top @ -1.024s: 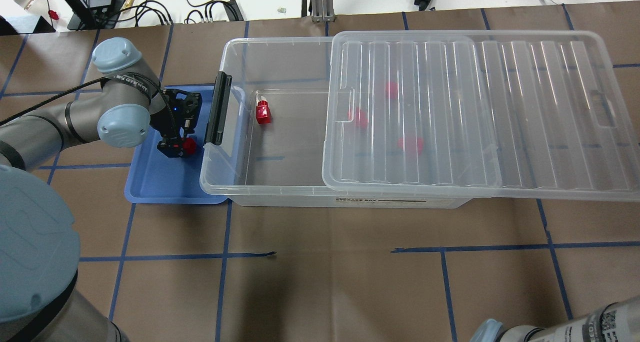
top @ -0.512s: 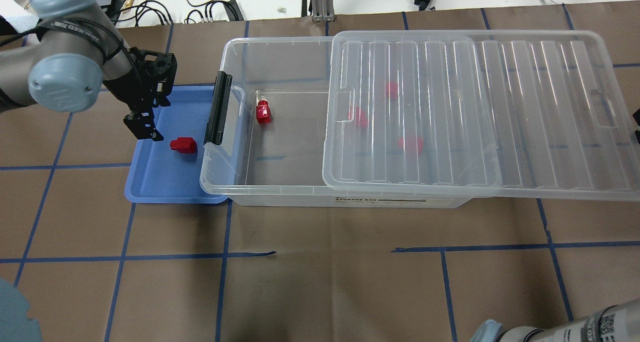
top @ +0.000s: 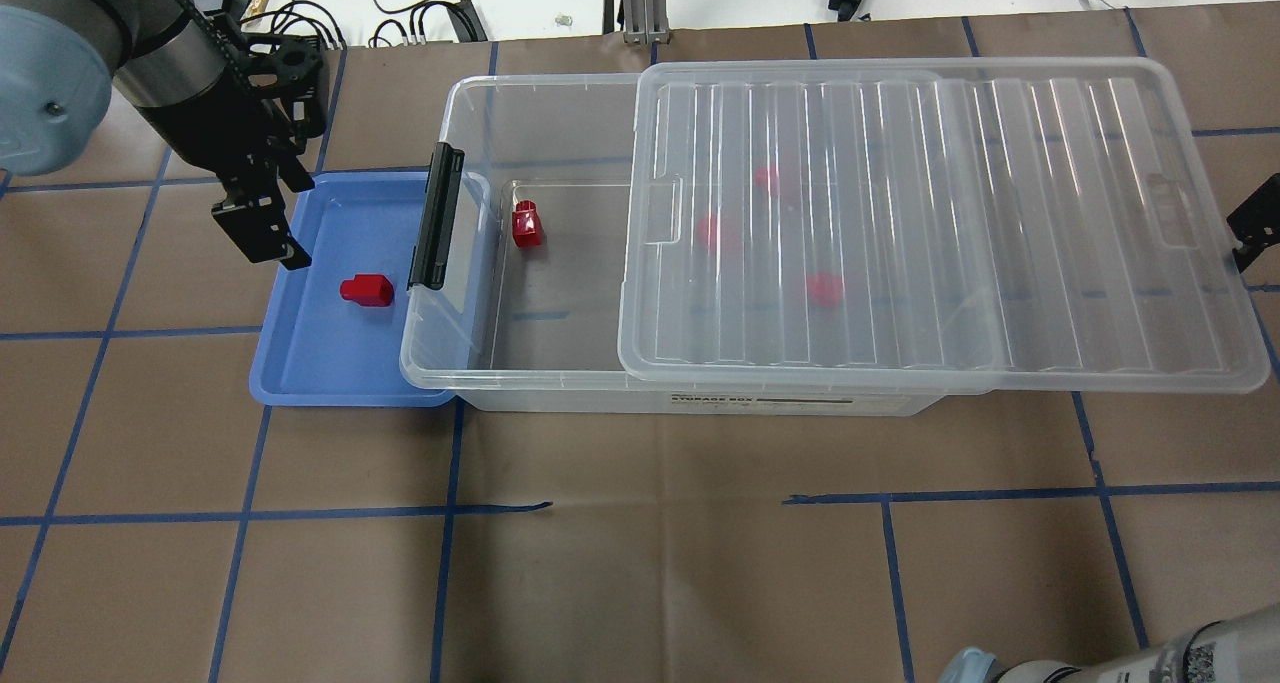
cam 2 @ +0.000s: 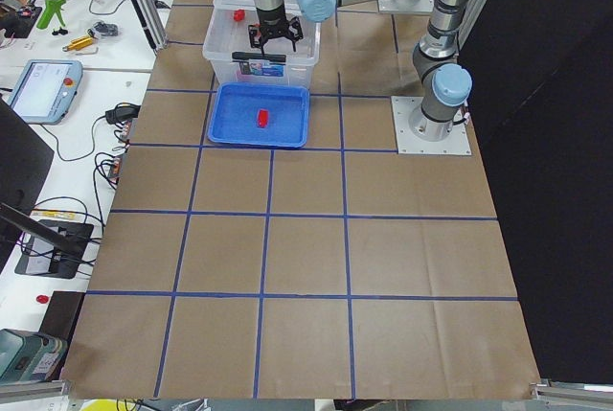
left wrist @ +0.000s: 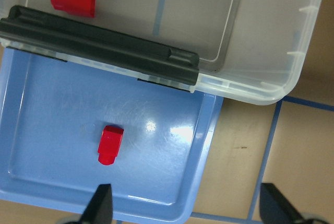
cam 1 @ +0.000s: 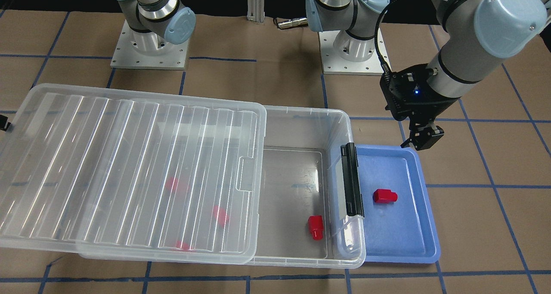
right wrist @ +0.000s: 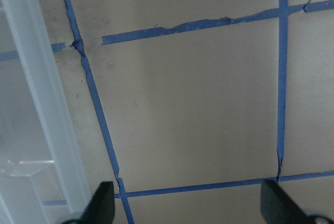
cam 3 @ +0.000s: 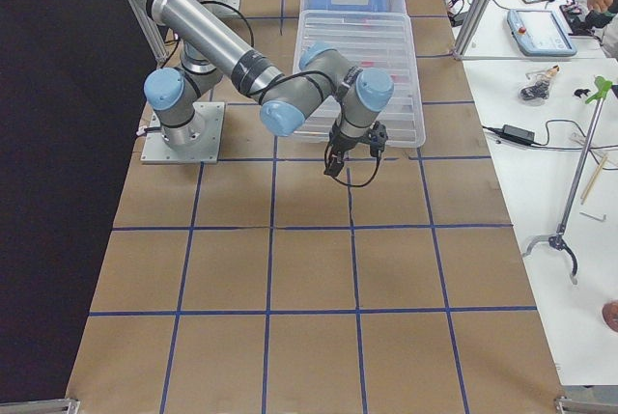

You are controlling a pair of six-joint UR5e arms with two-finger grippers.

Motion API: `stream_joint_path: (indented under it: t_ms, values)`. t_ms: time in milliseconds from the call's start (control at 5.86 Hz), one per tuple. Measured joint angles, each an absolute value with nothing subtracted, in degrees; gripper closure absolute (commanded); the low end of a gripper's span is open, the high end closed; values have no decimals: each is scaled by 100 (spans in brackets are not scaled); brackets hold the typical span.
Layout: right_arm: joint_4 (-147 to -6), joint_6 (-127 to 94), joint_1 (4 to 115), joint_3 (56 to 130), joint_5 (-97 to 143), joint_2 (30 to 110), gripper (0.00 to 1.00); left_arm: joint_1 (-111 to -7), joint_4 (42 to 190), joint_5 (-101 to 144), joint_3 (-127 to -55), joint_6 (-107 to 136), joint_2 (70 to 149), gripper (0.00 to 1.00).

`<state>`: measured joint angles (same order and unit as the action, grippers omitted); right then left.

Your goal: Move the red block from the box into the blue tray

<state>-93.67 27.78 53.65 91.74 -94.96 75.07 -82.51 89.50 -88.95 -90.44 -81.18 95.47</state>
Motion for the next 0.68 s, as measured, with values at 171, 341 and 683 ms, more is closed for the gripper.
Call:
stream_joint_path:
  t_ms: [171,341,683]
  values:
    - [-9342,2715,5489,9179,-9493,7532,0,-8357,8986,-8902,-9038,-6941,9371,2]
    - [-9330,2659,5602,9182,-9492,7553,0,-8419,8996,-8906,-9046,-5317,9186,2]
    - [-9322,2627,5857,9188,-9495,7585,0,-8678,8933,-8894,-9023,-2135,9075,2]
